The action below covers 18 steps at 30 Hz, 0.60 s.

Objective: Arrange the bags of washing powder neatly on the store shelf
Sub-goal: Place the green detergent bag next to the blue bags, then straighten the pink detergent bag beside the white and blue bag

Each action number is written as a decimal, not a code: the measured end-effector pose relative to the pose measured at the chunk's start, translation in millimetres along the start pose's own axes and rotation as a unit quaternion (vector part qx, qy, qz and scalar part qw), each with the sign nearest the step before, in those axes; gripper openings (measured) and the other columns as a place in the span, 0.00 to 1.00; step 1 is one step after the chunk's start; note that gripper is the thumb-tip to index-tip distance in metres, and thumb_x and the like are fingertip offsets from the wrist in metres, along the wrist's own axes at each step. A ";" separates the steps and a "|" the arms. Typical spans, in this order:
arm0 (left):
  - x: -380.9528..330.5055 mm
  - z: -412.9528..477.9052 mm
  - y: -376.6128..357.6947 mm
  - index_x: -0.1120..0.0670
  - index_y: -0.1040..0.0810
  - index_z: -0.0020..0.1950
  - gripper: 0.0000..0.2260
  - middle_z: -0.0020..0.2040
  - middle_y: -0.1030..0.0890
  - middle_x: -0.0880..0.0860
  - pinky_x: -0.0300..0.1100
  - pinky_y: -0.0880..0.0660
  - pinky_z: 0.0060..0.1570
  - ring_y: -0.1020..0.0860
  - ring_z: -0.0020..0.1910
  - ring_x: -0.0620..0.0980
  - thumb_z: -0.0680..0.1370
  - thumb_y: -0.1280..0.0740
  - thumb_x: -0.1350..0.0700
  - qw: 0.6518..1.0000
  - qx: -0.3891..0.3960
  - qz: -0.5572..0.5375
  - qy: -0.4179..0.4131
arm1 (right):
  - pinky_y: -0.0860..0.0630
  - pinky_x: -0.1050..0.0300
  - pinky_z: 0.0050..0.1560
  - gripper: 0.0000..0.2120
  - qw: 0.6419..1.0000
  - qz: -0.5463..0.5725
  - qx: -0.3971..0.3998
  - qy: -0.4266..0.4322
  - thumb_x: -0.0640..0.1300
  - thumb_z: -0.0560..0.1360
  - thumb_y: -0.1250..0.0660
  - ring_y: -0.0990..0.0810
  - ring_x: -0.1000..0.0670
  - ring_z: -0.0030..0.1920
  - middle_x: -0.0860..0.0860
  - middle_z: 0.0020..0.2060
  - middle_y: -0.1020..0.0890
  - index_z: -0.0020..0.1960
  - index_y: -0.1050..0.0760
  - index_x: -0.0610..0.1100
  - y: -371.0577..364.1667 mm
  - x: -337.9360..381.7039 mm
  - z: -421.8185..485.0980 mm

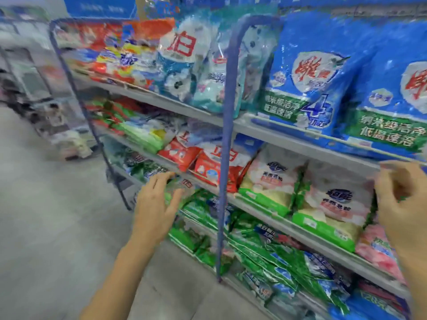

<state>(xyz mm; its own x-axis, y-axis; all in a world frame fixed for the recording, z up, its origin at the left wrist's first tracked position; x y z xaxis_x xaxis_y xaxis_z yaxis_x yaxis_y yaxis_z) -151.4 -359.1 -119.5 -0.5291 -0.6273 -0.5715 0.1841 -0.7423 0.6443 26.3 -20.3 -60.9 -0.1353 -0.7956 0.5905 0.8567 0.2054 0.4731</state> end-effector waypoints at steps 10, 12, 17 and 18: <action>181.4 0.4 140.7 0.39 0.26 0.44 0.03 0.41 0.21 0.41 0.28 0.31 0.42 0.24 0.41 0.33 0.71 0.38 0.44 0.990 -0.060 -0.016 0.127 | 0.27 0.70 0.32 0.16 0.968 0.185 0.146 -0.091 0.38 0.77 0.37 0.22 0.58 0.33 0.61 0.36 0.18 0.37 0.25 0.57 -180.2 113.1 -92.7; 212.0 -0.6 150.9 0.34 0.27 0.43 0.03 0.43 0.21 0.40 0.29 0.30 0.44 0.22 0.41 0.37 0.72 0.36 0.43 0.984 -0.069 -0.023 0.164 | 0.28 0.71 0.33 0.16 0.963 0.184 0.164 -0.108 0.37 0.77 0.38 0.22 0.60 0.34 0.64 0.34 0.19 0.37 0.26 0.54 -211.1 123.2 -94.3; 269.1 16.8 152.2 0.31 0.27 0.43 0.17 0.42 0.19 0.46 0.22 0.33 0.40 0.24 0.42 0.28 0.77 0.34 0.57 0.978 -0.061 -0.023 0.199 | 0.25 0.71 0.39 0.17 0.955 0.196 0.202 -0.096 0.38 0.77 0.38 0.20 0.57 0.38 0.61 0.38 0.18 0.39 0.24 0.59 -289.3 145.9 -72.0; 279.7 25.4 148.9 0.33 0.27 0.43 0.16 0.42 0.19 0.47 0.22 0.32 0.41 0.24 0.41 0.28 0.77 0.34 0.57 0.976 -0.061 -0.028 0.207 | 0.25 0.69 0.40 0.18 0.955 0.199 0.200 -0.095 0.39 0.77 0.37 0.19 0.56 0.39 0.59 0.38 0.18 0.40 0.24 0.61 -306.2 149.4 -65.1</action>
<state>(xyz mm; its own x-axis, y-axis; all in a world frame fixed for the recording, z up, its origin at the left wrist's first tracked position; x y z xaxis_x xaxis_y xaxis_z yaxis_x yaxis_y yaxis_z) -293.0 -639.1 -170.5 -0.1662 -0.6071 -0.7771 0.2743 -0.7854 0.5549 -223.9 -239.2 -160.1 0.0405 -0.4987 0.8658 0.6061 0.7012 0.3755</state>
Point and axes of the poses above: each hand's wrist, its own z-axis towards the middle knuckle, its own y-axis out of the back of the hand, x = y × z, the point moved 3 cm from there along z, towards the middle knuckle
